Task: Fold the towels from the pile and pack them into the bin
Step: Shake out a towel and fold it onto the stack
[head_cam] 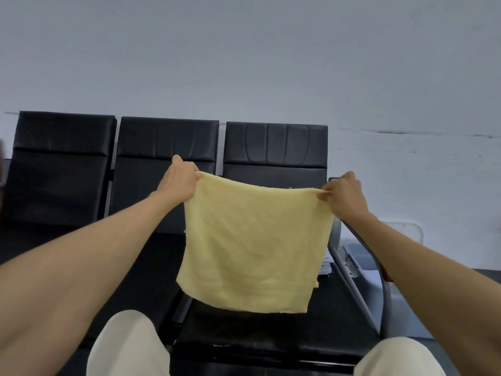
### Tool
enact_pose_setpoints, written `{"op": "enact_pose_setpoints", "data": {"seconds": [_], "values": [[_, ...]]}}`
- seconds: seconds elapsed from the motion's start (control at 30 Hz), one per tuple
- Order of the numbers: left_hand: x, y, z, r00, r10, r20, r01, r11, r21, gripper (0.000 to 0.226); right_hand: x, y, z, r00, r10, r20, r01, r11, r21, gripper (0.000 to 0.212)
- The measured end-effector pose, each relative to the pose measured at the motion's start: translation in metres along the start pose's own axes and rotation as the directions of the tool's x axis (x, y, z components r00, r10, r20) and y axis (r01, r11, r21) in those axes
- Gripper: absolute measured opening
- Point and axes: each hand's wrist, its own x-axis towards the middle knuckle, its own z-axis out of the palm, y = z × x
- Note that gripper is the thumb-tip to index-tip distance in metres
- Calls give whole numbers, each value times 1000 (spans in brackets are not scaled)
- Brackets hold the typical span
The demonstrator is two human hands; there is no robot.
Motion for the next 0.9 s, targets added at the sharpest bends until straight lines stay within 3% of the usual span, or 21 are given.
{"op": "enact_pose_setpoints", "data": {"seconds": [0.17, 0.47, 0.57, 0.67, 0.9], "values": [[-3, 5, 4, 996, 80, 47, -86, 988, 131, 9, -4, 6, -1, 1000, 10, -25, -12, 996, -89, 20], [-5, 17, 2, 993, 112, 22, -113, 992, 59, 14, -5, 19, 0, 998, -43, -46, 27, 952, -304, 30], [-4, 16, 1, 986, 147, 78, -159, 969, 190, 14, -3, 19, -3, 999, -26, -37, 15, 966, -258, 18], [-4, 12, 2, 980, 168, 105, -193, 931, 311, 16, -1, 17, -8, 1000, -12, -17, 9, 978, -206, 27], [-1, 8, 2, 982, 152, 113, -173, 964, 202, 23, 0, 11, -8, 1000, 12, 2, -11, 986, -166, 20]]}}
